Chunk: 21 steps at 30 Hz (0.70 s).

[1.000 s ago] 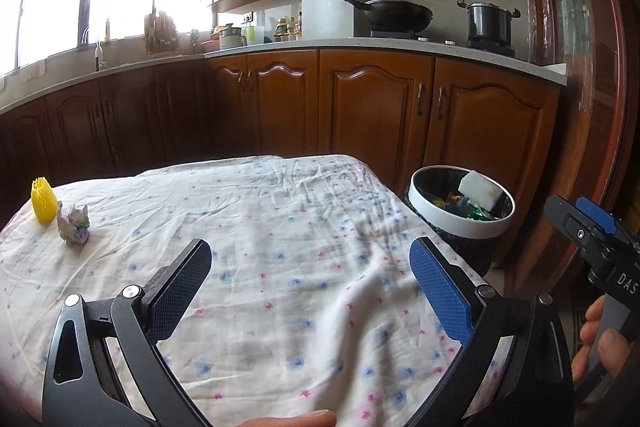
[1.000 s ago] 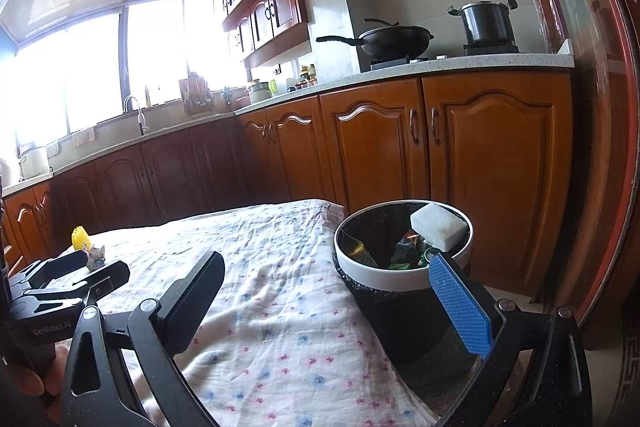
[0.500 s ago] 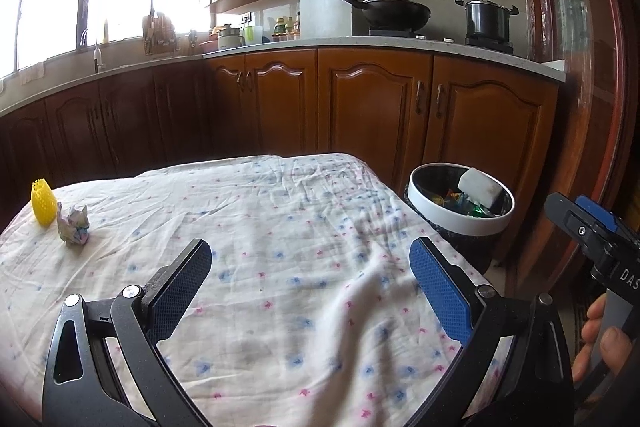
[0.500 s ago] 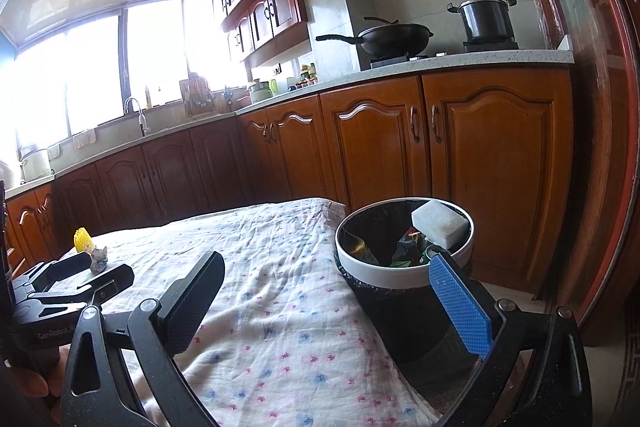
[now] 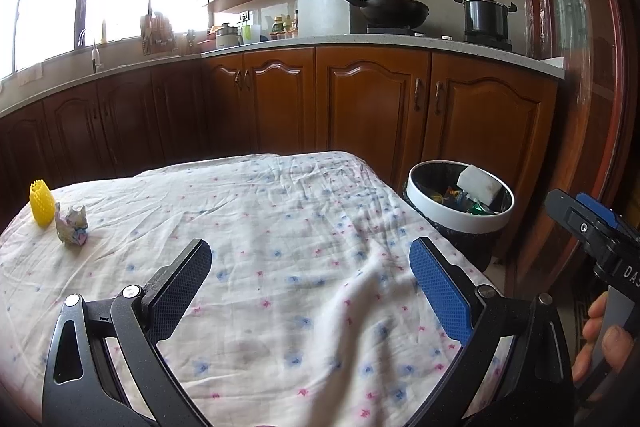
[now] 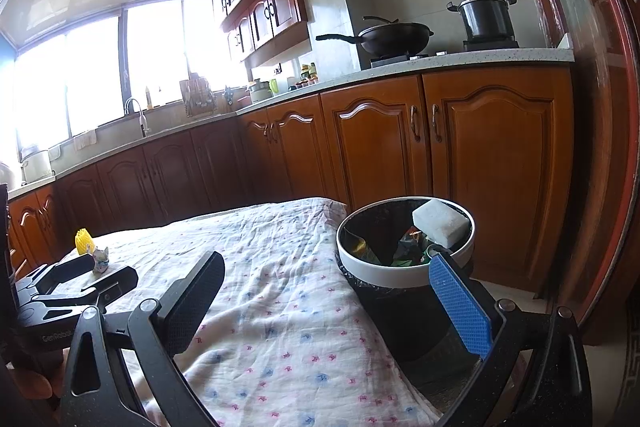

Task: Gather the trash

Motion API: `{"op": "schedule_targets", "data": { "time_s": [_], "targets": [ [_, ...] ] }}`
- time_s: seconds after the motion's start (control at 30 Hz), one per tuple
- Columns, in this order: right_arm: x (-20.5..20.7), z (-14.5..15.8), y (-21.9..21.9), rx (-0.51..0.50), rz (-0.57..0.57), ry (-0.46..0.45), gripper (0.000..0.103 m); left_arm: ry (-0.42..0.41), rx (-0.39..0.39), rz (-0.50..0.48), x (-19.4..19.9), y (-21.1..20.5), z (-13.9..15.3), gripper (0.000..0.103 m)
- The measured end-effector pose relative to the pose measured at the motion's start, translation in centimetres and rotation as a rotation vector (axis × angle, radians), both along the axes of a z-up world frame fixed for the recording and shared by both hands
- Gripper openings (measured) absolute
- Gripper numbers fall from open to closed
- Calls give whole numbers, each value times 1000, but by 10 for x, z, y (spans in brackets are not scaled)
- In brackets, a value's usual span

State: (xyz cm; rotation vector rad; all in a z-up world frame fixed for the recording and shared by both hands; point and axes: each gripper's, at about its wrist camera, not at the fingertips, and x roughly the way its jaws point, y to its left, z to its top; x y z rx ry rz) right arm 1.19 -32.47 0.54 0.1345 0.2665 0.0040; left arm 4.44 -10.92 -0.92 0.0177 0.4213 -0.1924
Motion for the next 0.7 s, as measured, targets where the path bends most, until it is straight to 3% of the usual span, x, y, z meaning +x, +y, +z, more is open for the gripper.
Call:
{"op": "schedule_targets", "data": {
  "time_s": [0.7],
  "targets": [
    [3,-2,0,18,1,11,103,13,0,-12,7,0,-3,101]
  ]
}}
